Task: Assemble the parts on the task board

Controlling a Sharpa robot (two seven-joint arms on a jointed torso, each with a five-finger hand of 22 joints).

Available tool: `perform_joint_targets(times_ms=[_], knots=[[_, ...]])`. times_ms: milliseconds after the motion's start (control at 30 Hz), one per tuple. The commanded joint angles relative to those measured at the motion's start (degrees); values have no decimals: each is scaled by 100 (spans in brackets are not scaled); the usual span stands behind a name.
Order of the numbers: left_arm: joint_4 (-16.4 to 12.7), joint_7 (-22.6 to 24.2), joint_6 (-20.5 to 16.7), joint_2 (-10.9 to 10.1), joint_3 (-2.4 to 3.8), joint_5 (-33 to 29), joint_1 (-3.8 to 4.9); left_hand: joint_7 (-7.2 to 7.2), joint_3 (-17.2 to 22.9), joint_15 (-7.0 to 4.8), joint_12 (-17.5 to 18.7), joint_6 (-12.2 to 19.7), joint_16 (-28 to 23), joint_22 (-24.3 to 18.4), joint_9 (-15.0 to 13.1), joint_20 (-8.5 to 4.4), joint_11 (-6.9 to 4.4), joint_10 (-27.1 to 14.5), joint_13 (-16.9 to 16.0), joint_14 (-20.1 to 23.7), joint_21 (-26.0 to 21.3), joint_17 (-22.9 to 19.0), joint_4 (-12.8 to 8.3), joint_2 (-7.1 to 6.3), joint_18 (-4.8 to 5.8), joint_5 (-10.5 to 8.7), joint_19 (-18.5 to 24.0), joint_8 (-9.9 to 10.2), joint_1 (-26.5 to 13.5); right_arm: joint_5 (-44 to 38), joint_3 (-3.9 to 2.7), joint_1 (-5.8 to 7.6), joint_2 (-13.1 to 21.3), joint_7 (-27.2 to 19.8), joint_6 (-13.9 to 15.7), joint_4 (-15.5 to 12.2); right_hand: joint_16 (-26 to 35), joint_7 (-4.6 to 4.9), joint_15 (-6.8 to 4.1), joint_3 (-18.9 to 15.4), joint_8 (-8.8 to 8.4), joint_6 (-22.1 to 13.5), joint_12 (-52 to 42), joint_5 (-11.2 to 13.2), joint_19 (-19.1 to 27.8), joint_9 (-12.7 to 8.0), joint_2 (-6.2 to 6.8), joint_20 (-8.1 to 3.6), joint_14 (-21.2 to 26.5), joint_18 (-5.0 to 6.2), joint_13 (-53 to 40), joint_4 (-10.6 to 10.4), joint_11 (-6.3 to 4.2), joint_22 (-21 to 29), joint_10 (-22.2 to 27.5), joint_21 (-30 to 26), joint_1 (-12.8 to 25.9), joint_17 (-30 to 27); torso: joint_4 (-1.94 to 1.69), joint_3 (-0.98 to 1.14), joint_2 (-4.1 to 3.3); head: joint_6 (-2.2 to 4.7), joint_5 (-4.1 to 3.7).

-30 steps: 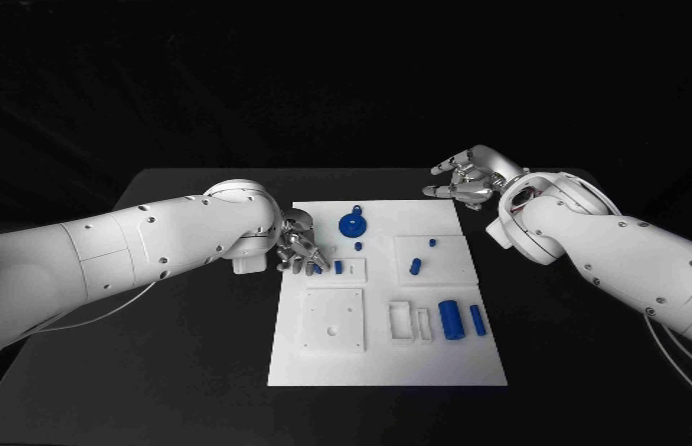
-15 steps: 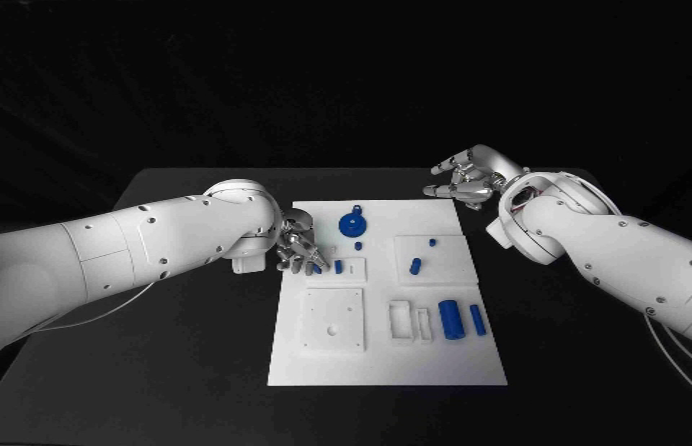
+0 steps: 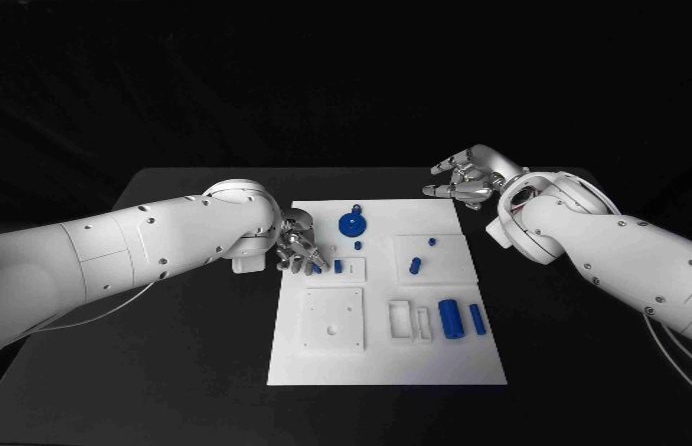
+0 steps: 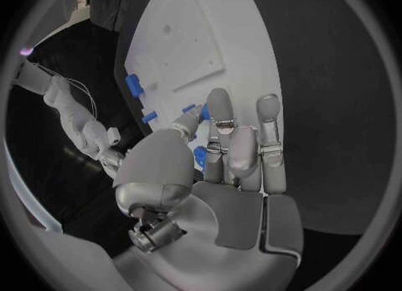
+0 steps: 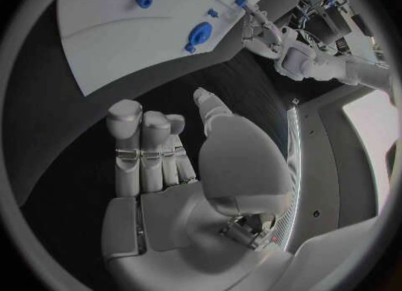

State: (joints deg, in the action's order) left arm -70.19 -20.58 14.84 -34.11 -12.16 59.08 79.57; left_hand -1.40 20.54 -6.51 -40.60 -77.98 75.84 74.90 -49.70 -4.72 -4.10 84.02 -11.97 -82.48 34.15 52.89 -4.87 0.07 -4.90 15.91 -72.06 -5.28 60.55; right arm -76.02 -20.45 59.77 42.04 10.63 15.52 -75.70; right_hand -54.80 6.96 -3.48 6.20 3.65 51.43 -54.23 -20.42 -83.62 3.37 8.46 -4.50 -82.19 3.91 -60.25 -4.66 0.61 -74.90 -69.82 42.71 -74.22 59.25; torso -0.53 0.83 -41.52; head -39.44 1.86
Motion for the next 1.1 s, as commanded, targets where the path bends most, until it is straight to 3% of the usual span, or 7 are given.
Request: perform_joint_targets(times_ms=[33,467,800,1100], knots=[[-21,43,-17,18,-4,0,-22,-83,207,-4,-9,59,-17,105,2,-34,-62,279,7,-19,-39,-9,-156,308,28,-21,-19,9,322,-12,-3,-7,-2,-56,-64,-2,31,2,-9,35,-35,-32,20,-21,-42,-6,-6,-9,-3,78,5,-10,-7,-545,47,-19,49,6,-5,3,0,-11,2],[-88,10,-131,18,-11,-62,-52,-84,214,-10,-10,65,-26,105,-12,-51,-63,278,13,-23,-44,-20,-137,334,37,-13,-33,0,298,0,-3,-19,-3,-63,-66,2,31,2,-9,35,-35,-32,20,-21,-42,-6,-6,-9,-3,78,5,-10,-7,-545,47,-19,49,6,4,5,5,-17,6],[-63,-48,-288,31,-13,-240,-54,-89,132,-15,-15,72,-37,101,-7,-72,-61,279,17,-29,-59,-28,-41,330,56,-167,-47,0,194,6,-3,-21,4,-63,-62,-3,31,2,-9,35,-35,-32,20,-21,-42,-6,-6,-9,-3,78,5,-10,-7,-545,47,-19,49,6,-2,1,3,0,1],[-32,-82,-330,47,-17,-291,-55,-105,-85,-25,-14,97,-51,100,5,-110,-69,279,23,-30,-82,-44,84,155,96,-252,-66,6,-21,10,-3,-22,4,-64,-59,-2,31,2,-9,35,-35,-32,20,-21,-42,-6,-6,-9,-3,78,5,-10,-7,-545,47,-19,49,6,3,0,3,1,2]])
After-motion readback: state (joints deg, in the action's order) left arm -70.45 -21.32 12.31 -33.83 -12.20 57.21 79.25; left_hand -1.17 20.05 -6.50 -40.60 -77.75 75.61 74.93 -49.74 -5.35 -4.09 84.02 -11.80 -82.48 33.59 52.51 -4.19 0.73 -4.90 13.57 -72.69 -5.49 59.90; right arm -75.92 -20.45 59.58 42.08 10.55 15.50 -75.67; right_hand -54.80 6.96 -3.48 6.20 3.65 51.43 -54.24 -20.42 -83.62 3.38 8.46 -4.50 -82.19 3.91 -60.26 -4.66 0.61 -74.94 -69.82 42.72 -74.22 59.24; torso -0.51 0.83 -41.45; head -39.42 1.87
